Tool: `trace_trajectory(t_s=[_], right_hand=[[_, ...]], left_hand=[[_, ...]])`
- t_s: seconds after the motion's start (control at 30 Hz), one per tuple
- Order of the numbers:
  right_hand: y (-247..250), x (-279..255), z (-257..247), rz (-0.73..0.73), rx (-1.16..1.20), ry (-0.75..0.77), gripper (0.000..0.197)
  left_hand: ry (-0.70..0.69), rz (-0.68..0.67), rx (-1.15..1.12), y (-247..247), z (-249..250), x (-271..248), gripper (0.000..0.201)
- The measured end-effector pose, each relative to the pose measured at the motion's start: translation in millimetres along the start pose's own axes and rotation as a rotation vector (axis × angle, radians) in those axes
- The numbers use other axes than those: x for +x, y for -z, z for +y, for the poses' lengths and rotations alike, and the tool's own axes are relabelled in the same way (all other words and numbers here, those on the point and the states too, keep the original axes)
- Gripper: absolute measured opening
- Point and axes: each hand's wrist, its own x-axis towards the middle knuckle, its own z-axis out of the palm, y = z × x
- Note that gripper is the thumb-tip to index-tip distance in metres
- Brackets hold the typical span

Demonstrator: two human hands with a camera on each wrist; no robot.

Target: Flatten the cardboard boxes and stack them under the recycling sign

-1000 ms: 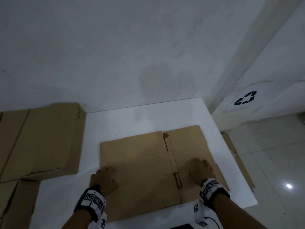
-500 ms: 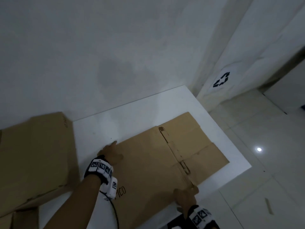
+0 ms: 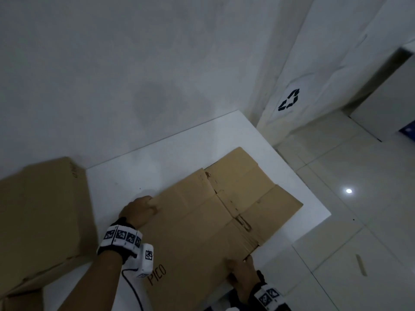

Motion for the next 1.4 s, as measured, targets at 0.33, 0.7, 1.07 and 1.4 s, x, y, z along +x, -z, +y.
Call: trace_trajectory(t_s=[0.33,0.7,1.07,1.4], right_hand=[[102.5,19.7,-82.1,0.007,0.205,0.098,0.039],[323.9,18.0,-171.9,0.075,0.458,0.397,0.025],[507.6,81.1,-226.5,0.308,0.378,0.315,0.048],[626.5,159.5,-331.5,0.383,0.160,0.180,0.051]], left_hand=[[0.045,0.168,-0.417,-21.6,120.2,-37.7,0.028],[-0.052,0.040,-0.575,-124.9,334.6,-37.7,0.031],[-0.095,-0.183,-0.551,-199.7,522.8,7.6,0.031],[0.009,-0.393,-0.538,-232.9,667.1,63.4,0.025]])
